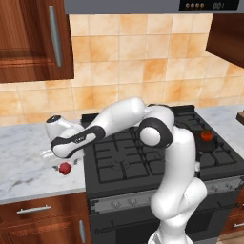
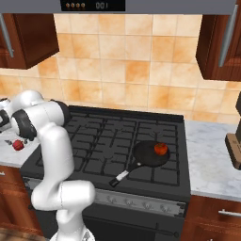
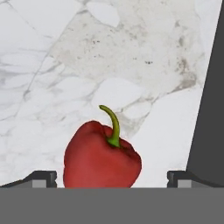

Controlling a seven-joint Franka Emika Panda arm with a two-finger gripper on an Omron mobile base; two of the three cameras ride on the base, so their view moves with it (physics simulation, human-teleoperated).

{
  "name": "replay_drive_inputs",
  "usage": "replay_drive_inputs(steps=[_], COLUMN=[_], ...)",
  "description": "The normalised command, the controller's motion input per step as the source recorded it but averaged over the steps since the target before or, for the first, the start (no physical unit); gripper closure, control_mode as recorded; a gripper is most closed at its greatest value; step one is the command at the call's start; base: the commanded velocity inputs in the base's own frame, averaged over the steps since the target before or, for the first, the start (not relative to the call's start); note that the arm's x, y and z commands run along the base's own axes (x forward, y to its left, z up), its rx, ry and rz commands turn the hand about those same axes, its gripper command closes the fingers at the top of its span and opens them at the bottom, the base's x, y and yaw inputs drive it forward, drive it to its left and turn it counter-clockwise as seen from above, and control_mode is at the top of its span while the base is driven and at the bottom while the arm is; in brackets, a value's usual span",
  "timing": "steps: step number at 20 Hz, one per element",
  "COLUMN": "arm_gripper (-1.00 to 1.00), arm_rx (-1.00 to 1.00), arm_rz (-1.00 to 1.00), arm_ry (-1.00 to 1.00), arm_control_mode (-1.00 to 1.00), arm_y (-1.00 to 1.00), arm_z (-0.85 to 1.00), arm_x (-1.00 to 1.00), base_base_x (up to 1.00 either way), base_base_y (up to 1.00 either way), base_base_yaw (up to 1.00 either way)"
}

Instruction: Put the tomato and bell pepper in the pan. Then turn on the front right burner and set the heat to medium.

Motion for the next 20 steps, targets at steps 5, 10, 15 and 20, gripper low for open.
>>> replay_drive_inputs(steps=[5,10,15,20], arm_gripper=[-1.00,-1.00,-1.00,-1.00], arm_rx=[0.00,0.04,0.04,0.00], arm_rz=[0.00,0.00,0.00,0.00], arm_ry=[0.00,0.00,0.00,0.00], arm_control_mode=[-1.00,-1.00,-1.00,-1.00], arm_y=[0.27,0.03,-0.01,-0.23], arm_z=[-0.04,-0.18,-0.23,-0.33], arm_x=[0.17,0.04,-0.03,-0.02], base_base_x=[0.00,0.00,0.00,0.00], base_base_y=[0.00,0.00,0.00,0.00], base_base_yaw=[0.00,0.00,0.00,0.00])
